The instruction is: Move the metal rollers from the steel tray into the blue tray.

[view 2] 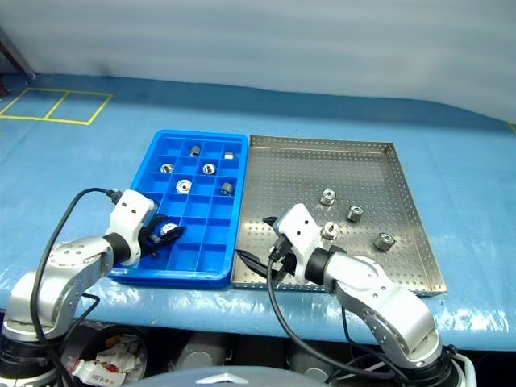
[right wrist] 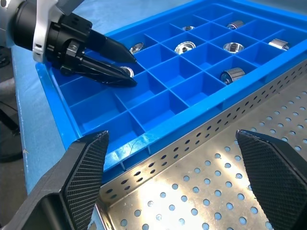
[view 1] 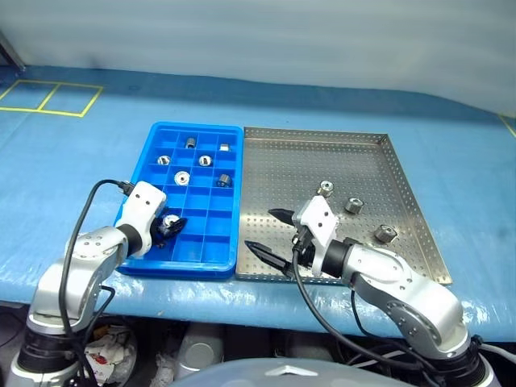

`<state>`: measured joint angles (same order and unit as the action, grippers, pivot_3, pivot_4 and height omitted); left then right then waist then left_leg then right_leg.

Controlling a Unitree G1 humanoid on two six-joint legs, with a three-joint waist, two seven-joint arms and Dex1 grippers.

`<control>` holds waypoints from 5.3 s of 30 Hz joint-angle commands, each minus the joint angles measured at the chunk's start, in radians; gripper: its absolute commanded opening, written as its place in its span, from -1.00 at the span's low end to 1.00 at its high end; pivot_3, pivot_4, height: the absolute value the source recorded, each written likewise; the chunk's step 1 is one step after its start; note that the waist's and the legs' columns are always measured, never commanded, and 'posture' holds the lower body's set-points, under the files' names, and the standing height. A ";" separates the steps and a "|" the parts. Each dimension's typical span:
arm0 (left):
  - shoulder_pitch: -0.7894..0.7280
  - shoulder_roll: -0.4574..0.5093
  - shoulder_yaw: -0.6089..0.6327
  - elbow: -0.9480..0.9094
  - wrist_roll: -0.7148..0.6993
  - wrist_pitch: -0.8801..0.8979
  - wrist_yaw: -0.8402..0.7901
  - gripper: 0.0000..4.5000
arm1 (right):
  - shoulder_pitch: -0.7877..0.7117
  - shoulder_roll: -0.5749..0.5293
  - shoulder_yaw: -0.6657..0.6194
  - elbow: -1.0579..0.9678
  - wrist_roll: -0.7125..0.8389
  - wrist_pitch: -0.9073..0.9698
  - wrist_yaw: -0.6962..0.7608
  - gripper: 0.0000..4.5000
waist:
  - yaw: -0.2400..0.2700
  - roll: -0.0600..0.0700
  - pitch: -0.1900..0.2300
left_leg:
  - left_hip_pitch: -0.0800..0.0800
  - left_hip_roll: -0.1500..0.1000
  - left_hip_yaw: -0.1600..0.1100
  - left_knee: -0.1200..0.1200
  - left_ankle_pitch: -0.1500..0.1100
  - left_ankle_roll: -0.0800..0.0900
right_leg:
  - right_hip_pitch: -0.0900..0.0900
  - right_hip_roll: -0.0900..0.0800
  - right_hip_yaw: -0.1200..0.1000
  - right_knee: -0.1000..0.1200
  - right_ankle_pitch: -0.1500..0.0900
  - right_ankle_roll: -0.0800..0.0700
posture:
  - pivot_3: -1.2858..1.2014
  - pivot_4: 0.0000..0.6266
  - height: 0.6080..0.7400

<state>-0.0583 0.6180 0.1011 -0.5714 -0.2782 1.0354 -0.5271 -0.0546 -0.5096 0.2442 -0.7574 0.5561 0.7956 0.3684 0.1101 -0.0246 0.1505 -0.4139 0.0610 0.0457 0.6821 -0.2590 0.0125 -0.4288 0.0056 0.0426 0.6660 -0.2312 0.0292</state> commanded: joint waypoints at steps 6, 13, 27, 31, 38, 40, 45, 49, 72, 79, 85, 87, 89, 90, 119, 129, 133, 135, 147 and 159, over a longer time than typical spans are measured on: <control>-0.087 0.048 0.112 -0.126 -0.170 -0.050 -0.116 0.99 | 0.056 -0.011 -0.088 -0.096 0.012 0.012 -0.025 1.00 | -0.007 0.000 0.000 | -0.001 0.000 -0.001 0.000 0.000 0.000 | 0.000 0.000 -0.001 0.000 0.000 0.000 | 0.23 -0.52 1.00; -0.325 -0.020 -0.068 0.077 -0.131 -0.169 -0.106 0.99 | 0.191 -0.004 -0.192 -0.186 0.013 0.032 -0.093 1.00 | -0.018 0.001 -0.001 | 0.000 -0.004 0.000 0.000 0.000 0.000 | 0.001 -0.001 -0.001 -0.001 0.000 0.000 | 0.11 -0.52 1.00; -0.594 -0.323 -0.494 0.592 0.043 -0.442 -0.225 0.99 | 0.536 -0.016 -0.256 -0.290 0.004 -0.131 -0.301 1.00 | -0.150 0.002 -0.001 | 0.000 -0.006 0.002 0.001 -0.001 0.002 | 0.001 0.001 0.005 -0.002 0.002 0.003 | -0.10 -0.52 1.00; -0.601 -0.379 -0.553 0.703 0.112 -0.543 -0.233 0.99 | 0.613 -0.045 -0.225 -0.290 -0.002 -0.228 -0.372 1.00 | -0.179 0.003 -0.002 | 0.002 -0.006 0.004 0.001 -0.001 0.002 | 0.001 0.001 0.007 -0.001 0.002 0.004 | -0.13 -0.52 1.00; -0.576 -0.474 -0.589 0.822 0.211 -0.660 -0.179 0.99 | 0.665 -0.099 -0.180 -0.290 0.004 -0.323 -0.458 1.00 | -0.208 0.003 -0.002 | 0.003 -0.006 0.006 0.001 -0.001 0.002 | 0.001 0.001 0.010 0.000 0.003 0.005 | -0.15 -0.52 1.00; -0.569 -0.497 -0.587 0.837 0.228 -0.676 -0.164 0.99 | 0.664 -0.112 -0.170 -0.290 0.008 -0.333 -0.475 1.00 | -0.210 0.003 -0.002 | 0.003 -0.007 0.006 0.001 -0.001 0.002 | 0.001 0.001 0.011 0.000 0.003 0.006 | -0.16 -0.52 1.00; -0.549 -0.559 -0.571 0.888 0.253 -0.694 -0.114 0.99 | 0.655 -0.138 -0.159 -0.290 0.021 -0.349 -0.505 1.00 | -0.214 0.003 -0.002 | 0.003 -0.007 0.007 0.001 -0.001 0.003 | 0.000 0.001 0.012 -0.001 0.003 0.006 | -0.16 -0.52 1.00; -0.547 -0.609 -0.554 0.939 0.274 -0.695 -0.048 0.99 | 0.644 -0.150 -0.155 -0.290 0.032 -0.348 -0.520 1.00 | -0.220 0.002 -0.002 | 0.003 -0.007 0.007 0.001 -0.001 0.003 | 0.000 0.001 0.012 -0.001 0.004 0.007 | -0.16 -0.52 1.00; -0.498 -0.526 -0.421 0.516 0.097 -0.361 -0.205 -0.25 | 0.495 -0.176 -0.165 -0.290 0.104 -0.246 -0.490 1.00 | -0.219 0.002 -0.003 | 0.003 -0.007 0.009 0.001 -0.001 0.004 | 0.000 0.000 0.014 0.000 0.005 0.009 | -0.05 -0.52 1.00; -0.469 -0.422 -0.221 0.249 -0.053 -0.249 -0.186 -0.25 | 0.288 -0.167 -0.147 -0.227 0.138 -0.137 -0.371 1.00 | -0.183 0.003 -0.003 | 0.004 -0.007 0.008 0.002 -0.001 0.004 | 0.000 0.002 0.015 0.001 0.006 0.009 | 0.08 -0.52 1.00; -0.335 -0.227 -0.078 0.033 -0.118 -0.227 -0.187 -0.25 | 0.103 -0.157 -0.103 -0.127 0.139 -0.082 -0.227 1.00 | -0.121 0.002 -0.002 | 0.004 -0.007 0.008 0.001 -0.001 0.004 | 0.000 0.002 0.014 0.000 0.006 0.009 | 0.19 -0.52 1.00; -0.273 -0.176 -0.016 -0.031 -0.129 -0.205 -0.161 -0.25 | 0.035 -0.153 -0.069 -0.083 0.125 -0.074 -0.169 1.00 | -0.098 0.002 -0.001 | 0.003 -0.007 0.007 0.001 -0.001 0.004 | 0.000 0.001 0.013 -0.001 0.006 0.009 | 0.24 -0.52 1.00; -0.209 -0.128 0.035 -0.084 -0.128 -0.196 -0.140 -0.25 | -0.023 -0.138 -0.037 -0.039 0.112 -0.073 -0.117 1.00 | -0.073 0.001 -0.001 | 0.003 -0.007 0.007 0.001 -0.002 0.004 | 0.000 0.001 0.013 -0.002 0.006 0.009 | 0.28 -0.52 1.00; -0.174 -0.110 0.063 -0.108 -0.129 -0.186 -0.126 -0.25 | -0.048 -0.129 -0.022 -0.017 0.105 -0.074 -0.092 1.00 | -0.063 0.001 -0.001 | 0.003 -0.007 0.007 0.001 -0.002 0.005 | 0.000 0.001 0.012 -0.002 0.005 0.009 | 0.30 -0.52 1.00; 0.197 -0.015 0.174 -0.082 -0.084 -0.140 0.059 -0.25 | -0.106 0.001 0.036 0.061 -0.018 -0.046 0.095 1.00 | 0.156 0.002 0.000 | -0.002 -0.007 0.001 0.000 -0.002 0.004 | -0.001 -0.005 -0.002 -0.005 0.002 0.004 | 0.35 -0.52 1.00; 0.160 0.030 0.133 -0.053 -0.100 -0.127 0.016 -0.25 | -0.063 0.013 0.005 0.021 -0.022 -0.024 0.062 1.00 | 0.134 0.002 0.000 | -0.002 -0.007 0.001 0.000 -0.002 0.004 | -0.001 -0.006 -0.004 -0.005 0.001 0.003 | 0.31 -0.52 1.00; 0.165 0.035 0.150 -0.057 -0.109 -0.120 0.018 -0.25 | -0.043 0.013 -0.005 0.007 -0.019 -0.019 0.056 1.00 | 0.120 0.002 0.000 | -0.002 -0.007 0.001 0.000 -0.002 0.004 | -0.001 -0.007 -0.004 -0.005 0.001 0.003 | 0.31 -0.52 1.00; 0.169 0.037 0.160 -0.067 -0.120 -0.114 0.012 -0.09 | -0.036 0.013 -0.010 0.003 -0.020 -0.017 0.055 1.00 | 0.110 0.003 0.000 | -0.002 -0.007 0.000 0.000 -0.002 0.004 | 0.000 -0.007 -0.004 -0.005 0.001 0.003 | 0.31 -0.52 1.00; 0.078 -0.014 0.219 -0.143 -0.274 -0.142 -0.012 0.99 | 0.012 0.017 -0.073 -0.044 -0.009 -0.003 0.025 1.00 | 0.070 0.003 0.000 | -0.002 -0.006 -0.002 0.000 -0.002 0.004 | 0.000 -0.009 -0.006 -0.005 0.001 0.003 | 0.29 -0.52 1.00; -0.152 -0.198 -0.013 0.026 -0.221 -0.325 0.044 0.99 | 0.131 0.148 -0.264 -0.108 -0.077 0.057 -0.260 1.00 | -0.010 0.003 0.000 | -0.002 -0.011 -0.002 0.000 -0.002 0.005 | 0.002 -0.009 -0.004 -0.005 0.001 0.004 | 0.13 -0.52 1.00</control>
<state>-0.1929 0.4367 0.1206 -0.5615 -0.5195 0.7553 -0.4954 0.0848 -0.3791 0.0204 -0.8402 0.4965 0.8392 0.1666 0.0998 -0.0218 0.1503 -0.4157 0.0495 0.0440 0.6822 -0.2606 0.0170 -0.4267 -0.0032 0.0391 0.6613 -0.2298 0.0329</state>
